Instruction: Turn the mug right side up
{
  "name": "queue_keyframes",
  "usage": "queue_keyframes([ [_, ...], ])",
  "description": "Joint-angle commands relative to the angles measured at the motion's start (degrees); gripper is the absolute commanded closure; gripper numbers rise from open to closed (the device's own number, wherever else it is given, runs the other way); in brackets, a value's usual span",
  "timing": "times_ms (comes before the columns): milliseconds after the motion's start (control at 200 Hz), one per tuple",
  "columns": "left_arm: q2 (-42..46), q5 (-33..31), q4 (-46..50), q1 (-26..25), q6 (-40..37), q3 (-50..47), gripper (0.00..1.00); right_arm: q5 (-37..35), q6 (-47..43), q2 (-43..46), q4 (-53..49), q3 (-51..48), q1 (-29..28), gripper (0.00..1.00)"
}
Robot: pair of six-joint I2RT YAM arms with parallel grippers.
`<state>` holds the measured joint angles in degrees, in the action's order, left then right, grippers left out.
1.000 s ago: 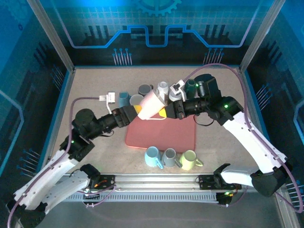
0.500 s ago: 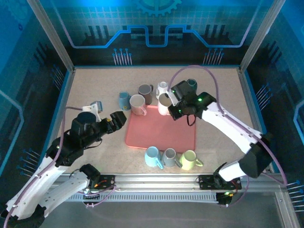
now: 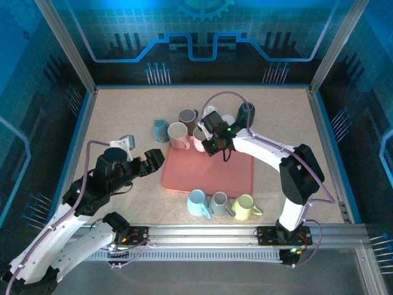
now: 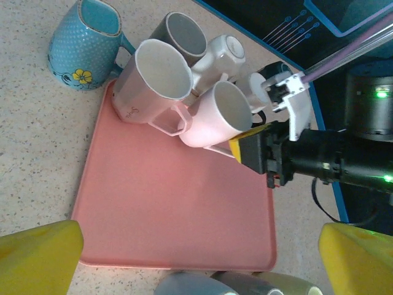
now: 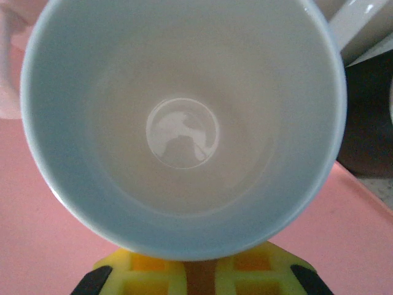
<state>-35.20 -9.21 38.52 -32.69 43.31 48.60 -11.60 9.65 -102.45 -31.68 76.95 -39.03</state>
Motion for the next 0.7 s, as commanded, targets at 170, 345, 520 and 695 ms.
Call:
queue_keyframes([
  [170,3.3,1.9,1.6,0.0,-1.2,-2.2,0.01,-1.4,2.1,-4.1,5.7,3.7,-1.0,1.00],
  [345,4.1,1.6,1.6,0.1,-0.7,-2.5,0.01,-2.4,2.2,-5.7,6.5,4.1,-1.4,1.00],
  [520,4.9,1.7,3.2,0.0,-0.3,-2.5,0.01,-3.4,2.3,-7.2,5.9,5.1,-1.5,0.91],
  [695,7.1,0.3,4.7,0.0,1.0,-3.6,0.01,-0.9,3.3,-7.4,5.2,5.2,-1.6,0.74],
])
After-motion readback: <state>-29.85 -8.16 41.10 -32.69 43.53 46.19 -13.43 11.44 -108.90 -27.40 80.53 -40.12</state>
